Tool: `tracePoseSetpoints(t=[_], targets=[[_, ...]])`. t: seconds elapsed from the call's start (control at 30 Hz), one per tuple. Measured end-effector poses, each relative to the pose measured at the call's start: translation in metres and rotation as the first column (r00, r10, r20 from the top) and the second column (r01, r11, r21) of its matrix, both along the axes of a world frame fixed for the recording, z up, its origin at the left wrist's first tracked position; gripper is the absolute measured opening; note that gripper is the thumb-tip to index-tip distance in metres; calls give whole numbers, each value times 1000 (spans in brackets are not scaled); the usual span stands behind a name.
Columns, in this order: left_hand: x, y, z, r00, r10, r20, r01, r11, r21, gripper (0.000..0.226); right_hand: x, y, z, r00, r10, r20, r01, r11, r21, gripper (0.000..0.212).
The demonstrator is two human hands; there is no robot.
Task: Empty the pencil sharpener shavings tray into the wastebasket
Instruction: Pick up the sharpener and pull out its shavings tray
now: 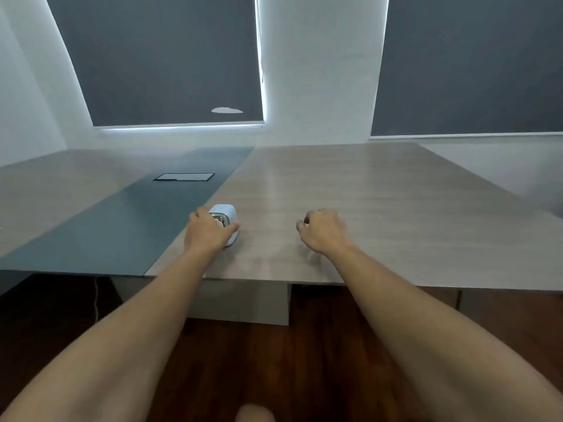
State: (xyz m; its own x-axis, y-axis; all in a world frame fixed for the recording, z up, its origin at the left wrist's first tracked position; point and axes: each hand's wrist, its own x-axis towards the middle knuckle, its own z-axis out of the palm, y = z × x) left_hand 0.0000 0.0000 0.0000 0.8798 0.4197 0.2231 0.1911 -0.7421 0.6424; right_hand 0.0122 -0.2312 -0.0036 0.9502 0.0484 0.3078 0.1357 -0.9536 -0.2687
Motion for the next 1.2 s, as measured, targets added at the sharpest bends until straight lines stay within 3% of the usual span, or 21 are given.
tracePoseSetpoints(t=[0.23, 0.37, 0.5, 0.6, 0.7, 0.83, 1.2], targets=[[21, 6, -19, 993, 95, 63, -79, 973, -216, 67, 27, 17, -13, 998, 52, 33, -54, 995, 84, 44], [29, 5, -15, 986, 143, 82, -109, 937, -331, 60, 37, 27, -10, 996, 89, 27, -93, 958, 273, 43], [35, 8, -9, 995, 87, 48, -39, 788, -614, 42, 39, 40, -2, 967, 178, -183, -32, 794, 607, 47], [33, 3, -5, 999, -12, 31, 31, 654, -756, 34, 31, 49, 3, 835, 342, -431, 182, 567, 803, 55], [29, -9, -2, 993, -111, 40, 100, 602, -792, 24, 24, 51, 3, 755, 463, -464, 260, 438, 861, 67], [26, -23, 2, 978, -206, 44, 159, 584, -796, 36, 23, 50, -1, 755, 511, -411, 268, 332, 905, 75], [18, -43, 13, 941, -309, 137, 299, 571, -764, 22, 11, 23, 1, 762, 571, -304, 280, 132, 951, 51]])
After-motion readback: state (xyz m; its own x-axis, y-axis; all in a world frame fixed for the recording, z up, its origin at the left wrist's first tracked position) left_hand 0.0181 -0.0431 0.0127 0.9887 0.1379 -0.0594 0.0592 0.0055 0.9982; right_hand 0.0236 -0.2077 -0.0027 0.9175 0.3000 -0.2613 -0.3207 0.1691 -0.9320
